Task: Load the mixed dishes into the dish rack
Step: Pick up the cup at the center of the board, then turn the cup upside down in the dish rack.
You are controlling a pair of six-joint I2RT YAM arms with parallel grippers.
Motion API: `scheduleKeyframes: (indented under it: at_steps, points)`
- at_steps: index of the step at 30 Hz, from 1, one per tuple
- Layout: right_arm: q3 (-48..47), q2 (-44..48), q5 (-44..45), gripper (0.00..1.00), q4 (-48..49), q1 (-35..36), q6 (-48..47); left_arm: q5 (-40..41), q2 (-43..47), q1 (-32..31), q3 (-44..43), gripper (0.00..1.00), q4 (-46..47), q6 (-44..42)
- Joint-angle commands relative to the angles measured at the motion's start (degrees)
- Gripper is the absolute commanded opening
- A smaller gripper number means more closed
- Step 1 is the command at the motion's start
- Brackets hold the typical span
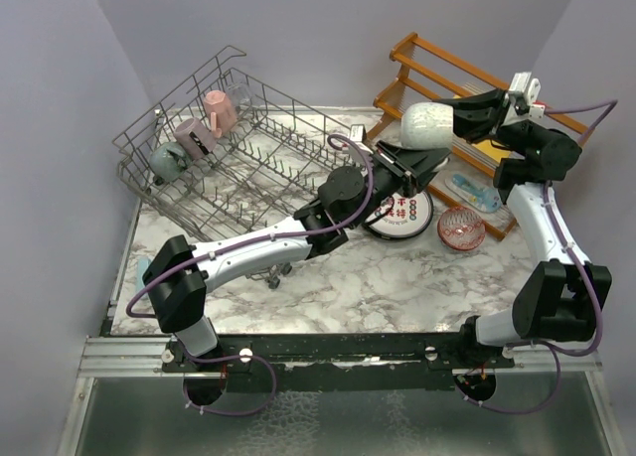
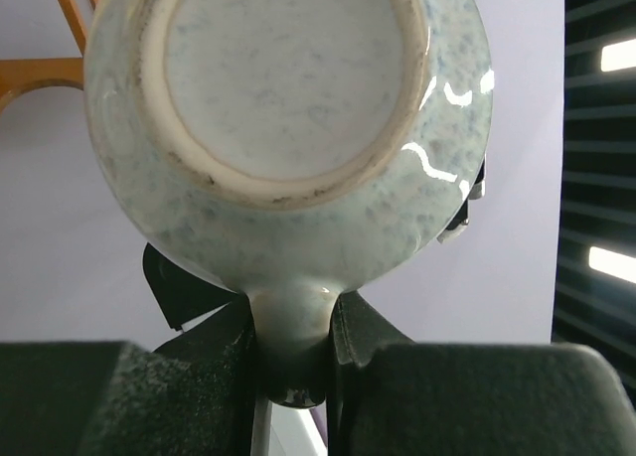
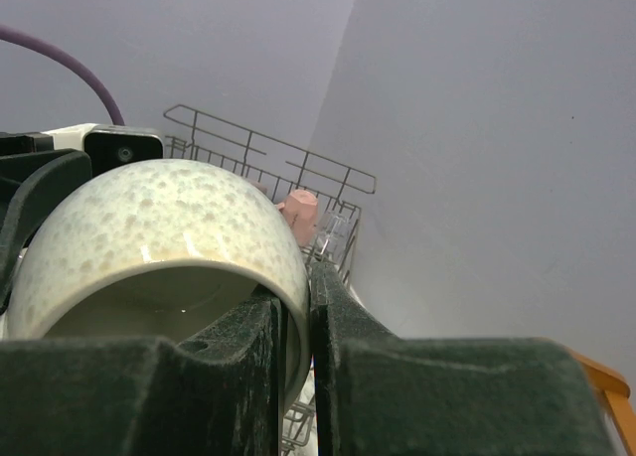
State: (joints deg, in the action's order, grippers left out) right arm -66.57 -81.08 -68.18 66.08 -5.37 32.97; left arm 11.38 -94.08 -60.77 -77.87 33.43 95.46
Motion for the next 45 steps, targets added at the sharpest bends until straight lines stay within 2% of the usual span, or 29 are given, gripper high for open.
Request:
scheduleKeyframes:
  at_steps: [1, 7, 10, 12, 14, 20, 25, 30, 34, 39, 45]
  points:
    - [0.68, 2.68, 0.30, 0.08, 2.91, 0.62, 2.55, 2.19, 0.95, 1.02, 1.83, 0.00, 9.16, -2.26]
    - [1.85, 3.10, -1.84, 0.56, 2.34, 0.62, 2.18, 3.54, 3.93, 1.64, 5.66, 0.00, 12.38, -5.99]
    - [1.75, 3.45, -4.39, 0.70, -0.52, 0.58, 0.41, 4.77, 6.28, 2.03, 8.24, 0.00, 13.47, -8.17]
    - [1.40, 3.69, -6.47, 0.75, -4.39, 0.58, -1.60, 5.58, 8.14, 2.50, 10.23, 0.00, 13.59, -9.66]
    - [0.21, 4.03, -8.26, 0.76, -11.61, 0.53, -5.04, 6.72, 10.17, 2.95, 12.20, 0.00, 12.47, -11.51]
    - [-7.54, 3.87, -13.79, 0.80, -44.01, 0.44, -20.01, 8.19, 16.87, 6.50, 17.54, 0.00, 2.09, -15.44]
    - [-12.52, 3.17, -15.72, 0.80, -70.79, 0.42, -34.82, 9.33, 21.96, 11.15, 16.38, 0.00, -14.80, -22.41]
    - [-11.77, 3.80, -14.44, 0.79, -89.97, 0.44, -48.63, 11.88, 25.49, 15.11, 11.59, 0.00, -31.61, -29.58]
    - [-5.11, 4.69, -15.52, 0.79, -95.54, 0.44, -53.93, 14.23, 26.66, 18.57, 7.74, 0.00, -43.25, -33.14]
    - [5.20, 6.96, -15.89, 0.79, -88.71, 0.50, -51.96, 18.88, 26.03, 23.01, 1.93, 0.00, -57.43, -37.63]
    - [9.12, 8.78, -15.21, 0.79, -87.54, 0.52, -52.42, 23.66, 23.50, 28.65, -4.97, 0.00, -69.14, -43.20]
